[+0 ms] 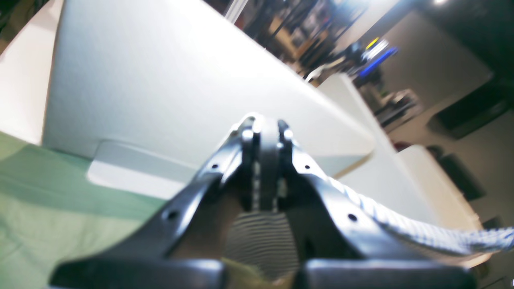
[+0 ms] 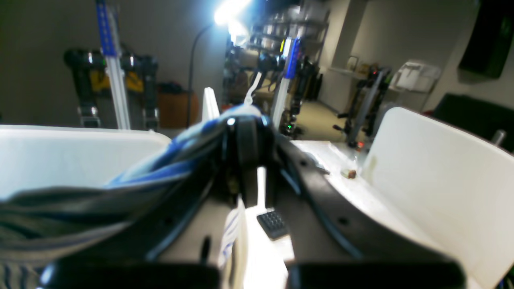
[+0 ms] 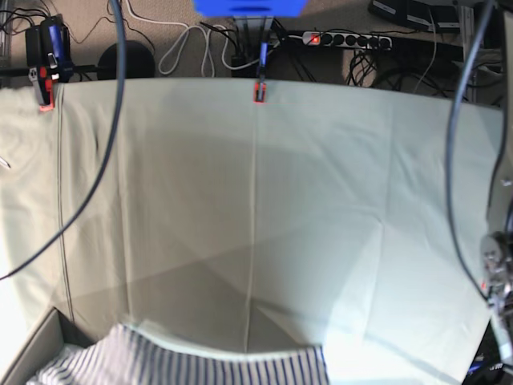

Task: Layout the t-shirt on the table in an organized manner, then fold the t-shirt properly
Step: 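Swing the held shirt up and lay it flat across the table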

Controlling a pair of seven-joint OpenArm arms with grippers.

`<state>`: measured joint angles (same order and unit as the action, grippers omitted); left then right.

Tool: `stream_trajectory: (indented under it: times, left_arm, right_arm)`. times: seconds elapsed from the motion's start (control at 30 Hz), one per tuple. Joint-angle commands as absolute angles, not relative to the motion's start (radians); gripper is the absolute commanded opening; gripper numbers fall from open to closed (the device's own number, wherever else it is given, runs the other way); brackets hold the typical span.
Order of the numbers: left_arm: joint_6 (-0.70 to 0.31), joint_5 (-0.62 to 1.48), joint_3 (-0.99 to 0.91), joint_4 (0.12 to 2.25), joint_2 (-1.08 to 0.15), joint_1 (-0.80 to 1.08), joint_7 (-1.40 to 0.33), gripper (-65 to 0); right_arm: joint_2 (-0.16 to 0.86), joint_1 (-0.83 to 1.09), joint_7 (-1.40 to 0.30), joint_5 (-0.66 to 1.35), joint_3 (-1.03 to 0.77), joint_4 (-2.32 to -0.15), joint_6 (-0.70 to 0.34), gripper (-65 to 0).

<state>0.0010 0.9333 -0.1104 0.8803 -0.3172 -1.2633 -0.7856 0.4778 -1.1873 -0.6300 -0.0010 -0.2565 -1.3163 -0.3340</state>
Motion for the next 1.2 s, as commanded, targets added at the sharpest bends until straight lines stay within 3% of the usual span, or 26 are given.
stream_trajectory:
  times: [0.0, 0.3, 0.8, 1.17]
  left_arm:
    - [0.004, 0.97, -0.113, 0.898, -0.326, -1.309, -0.762, -65.0]
    - [-0.001, 1.058, -0.113, 1.046, -0.427, -1.309, -0.837, -65.0]
    - [-0.002, 1.148, -0.113, 1.357, -0.573, -1.218, -0.837, -65.0]
    - [-0.004, 1.173, -0.254, 1.423, -0.607, -1.078, -0.826, -65.0]
  right_arm:
    - [0.496, -1.191, -0.605, 0.001, -0.255, -1.353, -0.326, -65.0]
    - [0.496, -1.004, -0.605, 0.002, -0.263, -1.603, -0.326, -65.0]
    - [0.495, -0.977, -0.605, 0.002, -0.317, -1.971, -0.325, -65.0]
    - [0.472, -0.964, -0.595, 0.005, -0.315, -1.98, -0.325, -65.0]
